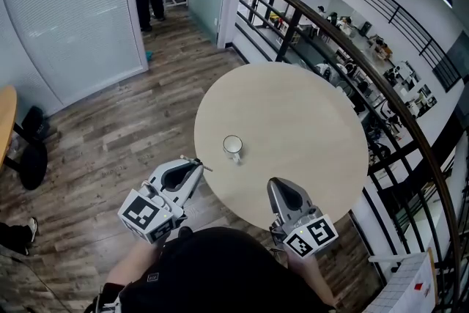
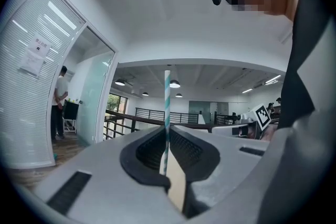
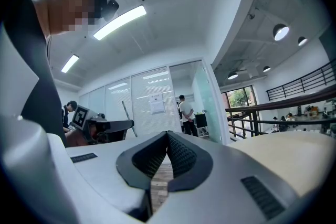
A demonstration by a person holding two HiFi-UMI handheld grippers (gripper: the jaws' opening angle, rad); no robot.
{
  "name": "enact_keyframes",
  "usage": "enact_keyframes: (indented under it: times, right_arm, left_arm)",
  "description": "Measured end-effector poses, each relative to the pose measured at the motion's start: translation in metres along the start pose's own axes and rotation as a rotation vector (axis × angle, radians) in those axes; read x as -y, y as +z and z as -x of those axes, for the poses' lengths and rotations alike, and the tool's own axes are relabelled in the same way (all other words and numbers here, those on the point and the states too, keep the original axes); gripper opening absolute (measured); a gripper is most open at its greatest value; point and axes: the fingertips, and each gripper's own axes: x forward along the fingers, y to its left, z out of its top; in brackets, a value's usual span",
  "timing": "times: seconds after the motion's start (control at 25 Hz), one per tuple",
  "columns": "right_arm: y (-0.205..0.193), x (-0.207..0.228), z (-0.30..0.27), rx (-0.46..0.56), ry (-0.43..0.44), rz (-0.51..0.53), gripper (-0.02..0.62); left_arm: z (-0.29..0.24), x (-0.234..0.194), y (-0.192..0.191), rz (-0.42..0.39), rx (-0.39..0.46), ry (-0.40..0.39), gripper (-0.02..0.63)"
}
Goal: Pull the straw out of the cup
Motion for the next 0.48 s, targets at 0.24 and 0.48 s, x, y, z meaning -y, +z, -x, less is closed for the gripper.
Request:
enact_keyframes:
  times: [0.24, 0.48]
  right_arm:
    - [-0.0018, -0.0001, 0.0003, -0.006, -0.006, -0.002, 0.021]
    - [-0.0047, -0.0036, -0.0023, -0.011, 0.0, -0.002, 0.021]
  left_arm:
    - [-0.0018, -0.0015, 0.001, 0.0, 0.01, 0.0, 0.028]
    - [-0.0002, 0.0008, 0.0001, -0.01, 0.009, -0.014, 0.028]
